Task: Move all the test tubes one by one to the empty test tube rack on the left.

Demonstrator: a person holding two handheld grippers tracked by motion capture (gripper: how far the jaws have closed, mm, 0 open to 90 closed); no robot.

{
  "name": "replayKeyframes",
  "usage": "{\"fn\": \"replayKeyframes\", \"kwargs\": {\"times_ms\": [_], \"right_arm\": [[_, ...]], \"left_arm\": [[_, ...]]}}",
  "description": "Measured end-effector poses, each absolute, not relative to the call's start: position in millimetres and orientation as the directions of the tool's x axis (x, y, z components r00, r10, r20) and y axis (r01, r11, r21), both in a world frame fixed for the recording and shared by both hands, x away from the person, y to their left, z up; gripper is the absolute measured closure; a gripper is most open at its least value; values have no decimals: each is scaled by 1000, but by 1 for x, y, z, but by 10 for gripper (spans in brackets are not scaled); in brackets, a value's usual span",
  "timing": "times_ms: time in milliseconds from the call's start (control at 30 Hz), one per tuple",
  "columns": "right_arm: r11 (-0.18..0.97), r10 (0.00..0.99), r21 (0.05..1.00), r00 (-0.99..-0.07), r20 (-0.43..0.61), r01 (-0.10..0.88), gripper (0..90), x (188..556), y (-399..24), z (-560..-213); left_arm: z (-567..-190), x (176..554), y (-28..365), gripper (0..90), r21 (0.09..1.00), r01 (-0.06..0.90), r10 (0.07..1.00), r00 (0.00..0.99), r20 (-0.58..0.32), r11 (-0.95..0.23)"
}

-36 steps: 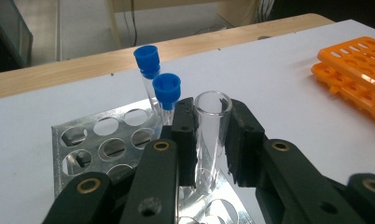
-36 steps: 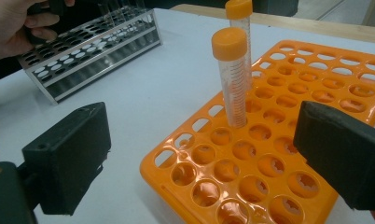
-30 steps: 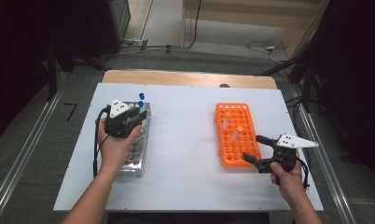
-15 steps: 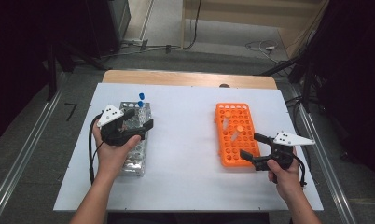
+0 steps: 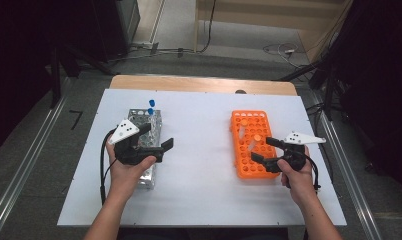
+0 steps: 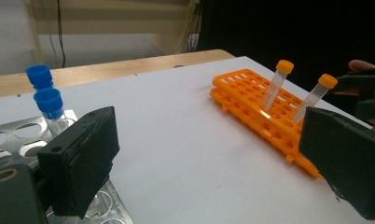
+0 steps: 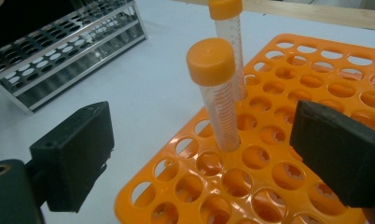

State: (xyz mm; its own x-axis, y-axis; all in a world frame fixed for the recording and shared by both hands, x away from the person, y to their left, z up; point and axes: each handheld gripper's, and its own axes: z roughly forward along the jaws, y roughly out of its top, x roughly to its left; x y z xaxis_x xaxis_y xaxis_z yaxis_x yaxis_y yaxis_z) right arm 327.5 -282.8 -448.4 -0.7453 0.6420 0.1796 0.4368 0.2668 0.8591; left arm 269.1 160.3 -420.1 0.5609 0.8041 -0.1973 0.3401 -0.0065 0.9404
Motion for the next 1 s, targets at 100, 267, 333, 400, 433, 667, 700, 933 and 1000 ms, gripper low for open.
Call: {"fn": "replayKeyframes", "kwargs": {"times_ms": [100, 267, 333, 400, 433, 667, 700, 933, 1000], "right_arm": [[277, 637, 851, -748, 185, 446, 59, 335, -279, -450], [301, 678, 827, -717, 164, 474, 134, 343, -272, -453], [303, 703, 818, -694, 155, 489, 197, 344, -270, -456], [299, 720, 811, -677, 154, 502, 277, 346, -268, -459], [305, 730, 811, -669, 138, 499, 317, 346, -267, -459], [350, 728, 800, -679, 95, 487, 535, 345, -260, -462], [359, 729, 794, -679, 90, 491, 557, 345, -259, -462], [413, 732, 767, -680, 43, 492, 687, 344, -251, -464], [425, 735, 765, -677, 19, 483, 712, 343, -249, -464]], "left_arm": [[-420, 268, 157, 41, 941, 339, 798, 570, -193, -14], [-423, 267, 152, 41, 937, 348, 792, 580, -193, -26], [-425, 267, 150, 41, 936, 352, 790, 582, -193, -31], [-426, 267, 148, 41, 934, 355, 787, 585, -194, -33], [-426, 267, 148, 41, 934, 354, 787, 587, -193, -35], [-426, 266, 142, 41, 934, 354, 778, 599, -189, -47], [-426, 265, 141, 41, 934, 353, 779, 599, -188, -47], [-426, 265, 140, 42, 935, 351, 778, 600, -187, -45], [-426, 264, 140, 42, 935, 352, 775, 604, -185, -51]]}}
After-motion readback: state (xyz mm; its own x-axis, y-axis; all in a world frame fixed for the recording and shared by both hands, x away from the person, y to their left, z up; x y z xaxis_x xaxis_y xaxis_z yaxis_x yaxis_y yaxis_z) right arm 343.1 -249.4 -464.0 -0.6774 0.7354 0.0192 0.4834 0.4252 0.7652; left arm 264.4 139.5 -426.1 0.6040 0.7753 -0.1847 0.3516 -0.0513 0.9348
